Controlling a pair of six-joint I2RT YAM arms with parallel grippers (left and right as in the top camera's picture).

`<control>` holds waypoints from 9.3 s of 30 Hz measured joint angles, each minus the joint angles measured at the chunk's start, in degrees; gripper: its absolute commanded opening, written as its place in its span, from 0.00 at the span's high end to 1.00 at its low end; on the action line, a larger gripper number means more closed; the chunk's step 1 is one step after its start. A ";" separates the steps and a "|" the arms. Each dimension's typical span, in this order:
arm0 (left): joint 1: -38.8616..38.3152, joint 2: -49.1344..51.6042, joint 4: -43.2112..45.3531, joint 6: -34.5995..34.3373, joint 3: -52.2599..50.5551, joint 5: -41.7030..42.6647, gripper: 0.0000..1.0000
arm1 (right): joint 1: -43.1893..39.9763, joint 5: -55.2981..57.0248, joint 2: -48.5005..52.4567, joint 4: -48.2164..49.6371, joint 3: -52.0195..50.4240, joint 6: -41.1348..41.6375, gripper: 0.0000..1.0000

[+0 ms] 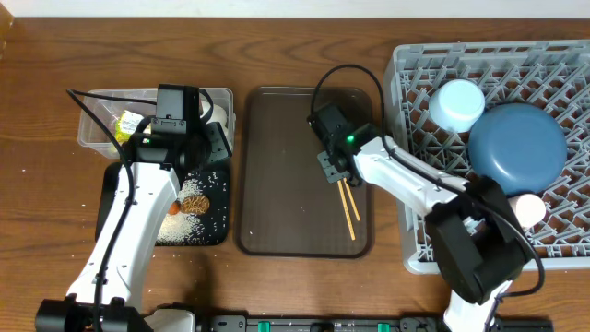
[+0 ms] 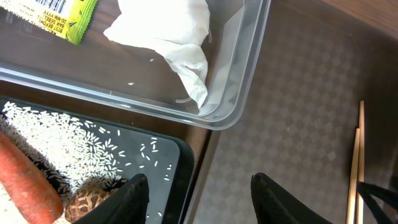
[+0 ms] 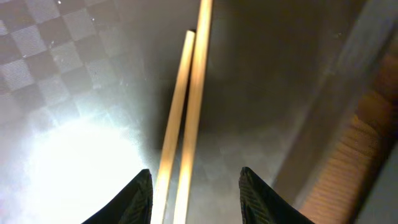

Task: Sort waste into correct bins and load items into the dishwasher rack
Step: 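Lower the right gripper and pinch one wooden chopstick, then carry the chopstick right and drop it into the rack, then return the right gripper to the tray and pinch the second chopstick, then carry the second chopstick right and place it in the rack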

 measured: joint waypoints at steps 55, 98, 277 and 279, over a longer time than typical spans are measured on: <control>0.00 0.00 -0.55 0.00 0.00 0.00 0.46 | -1.20 -2.80 -0.24 4.83 -5.55 -0.37 0.88; 0.00 0.00 -0.81 0.00 0.00 0.00 0.46 | -1.66 -2.62 -13.14 7.72 -3.15 -0.52 0.99; 0.00 0.02 -0.98 0.00 0.00 0.00 0.46 | -25.97 -9.57 -27.76 -12.81 7.04 -0.11 0.01; 0.00 0.02 -0.98 0.00 0.00 0.00 0.46 | -25.97 -8.66 -30.69 -12.79 7.50 -0.07 0.01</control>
